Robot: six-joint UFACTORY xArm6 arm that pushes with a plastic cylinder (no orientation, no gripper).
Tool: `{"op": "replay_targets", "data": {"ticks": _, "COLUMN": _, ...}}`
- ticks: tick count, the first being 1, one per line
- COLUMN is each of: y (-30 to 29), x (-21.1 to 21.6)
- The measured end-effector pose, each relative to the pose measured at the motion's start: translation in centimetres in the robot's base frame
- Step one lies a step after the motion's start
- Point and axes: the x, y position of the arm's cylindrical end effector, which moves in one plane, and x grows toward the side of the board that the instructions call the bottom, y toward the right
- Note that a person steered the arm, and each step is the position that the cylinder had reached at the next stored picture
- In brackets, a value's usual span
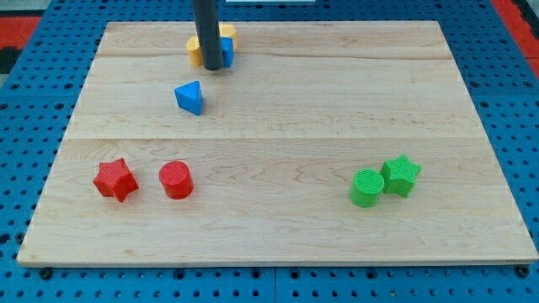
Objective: Push blue cube towards left
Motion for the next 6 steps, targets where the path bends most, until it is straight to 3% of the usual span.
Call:
{"op": "replay_targets", "data": {"ticks": 3, "y": 8.0, "x": -2.2}}
{"op": "replay_targets", "data": {"ticks": 4, "y": 5.7, "x": -3.2}}
{"op": "replay_targets", "data": {"ticks": 5, "y": -2.7, "x": -3.0}}
{"op": "replay_targets", "data": {"ticks": 6, "y": -4.9, "x": -2.4}}
